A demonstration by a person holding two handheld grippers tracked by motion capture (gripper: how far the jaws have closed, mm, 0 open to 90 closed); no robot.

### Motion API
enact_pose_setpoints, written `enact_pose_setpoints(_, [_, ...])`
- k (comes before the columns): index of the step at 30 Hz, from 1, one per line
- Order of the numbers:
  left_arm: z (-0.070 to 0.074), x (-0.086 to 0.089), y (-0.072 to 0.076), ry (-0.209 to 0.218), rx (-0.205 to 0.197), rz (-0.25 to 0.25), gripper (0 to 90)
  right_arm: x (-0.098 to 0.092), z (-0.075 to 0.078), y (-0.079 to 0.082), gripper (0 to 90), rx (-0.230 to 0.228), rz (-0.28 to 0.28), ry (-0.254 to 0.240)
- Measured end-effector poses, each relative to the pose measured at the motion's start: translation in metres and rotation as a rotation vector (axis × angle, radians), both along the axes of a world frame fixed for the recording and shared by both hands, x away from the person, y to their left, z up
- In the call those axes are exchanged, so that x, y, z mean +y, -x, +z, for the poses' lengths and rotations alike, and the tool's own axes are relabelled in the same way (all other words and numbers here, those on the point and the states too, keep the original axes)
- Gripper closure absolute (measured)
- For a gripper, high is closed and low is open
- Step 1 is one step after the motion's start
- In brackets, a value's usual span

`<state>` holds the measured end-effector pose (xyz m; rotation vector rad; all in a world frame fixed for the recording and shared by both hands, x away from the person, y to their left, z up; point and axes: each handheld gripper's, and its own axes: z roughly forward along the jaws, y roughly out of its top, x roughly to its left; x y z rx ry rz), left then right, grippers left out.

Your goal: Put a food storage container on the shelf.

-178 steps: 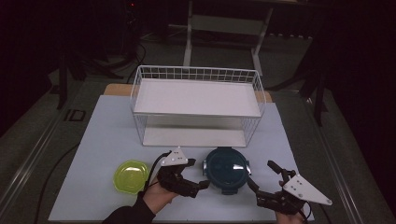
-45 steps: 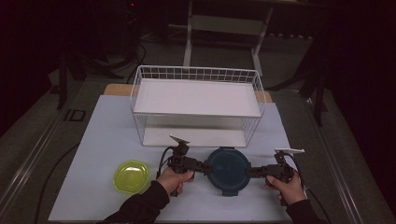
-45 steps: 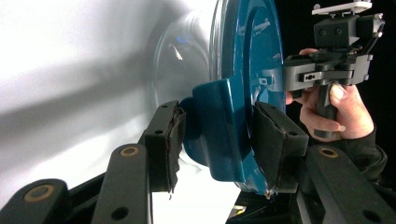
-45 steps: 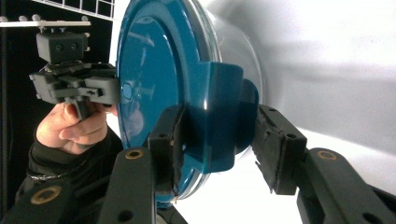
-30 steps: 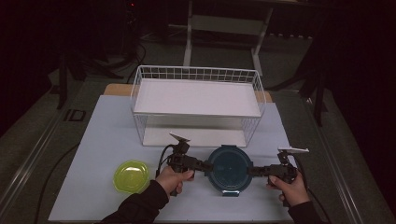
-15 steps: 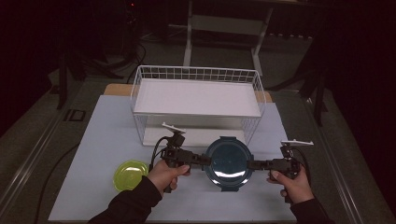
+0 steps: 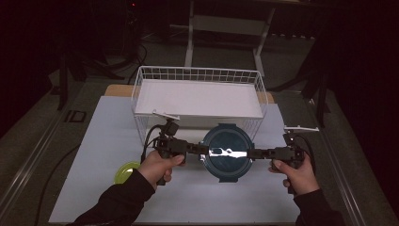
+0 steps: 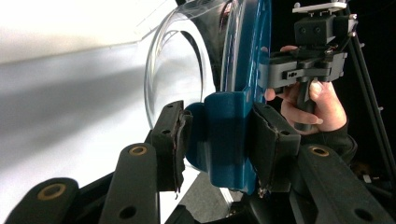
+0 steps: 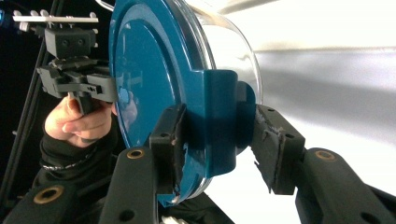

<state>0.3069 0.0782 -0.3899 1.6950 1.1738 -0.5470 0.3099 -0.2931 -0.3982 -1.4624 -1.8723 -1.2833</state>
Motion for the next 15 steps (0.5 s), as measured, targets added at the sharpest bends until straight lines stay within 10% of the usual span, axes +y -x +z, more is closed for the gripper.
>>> enact_pose_setpoints(15, [0.038,0.025,-0.013,0.028,-0.064,0.037,57.1,0.024,0.047,-0.026,55.3,-0.075,0.024,0.012])
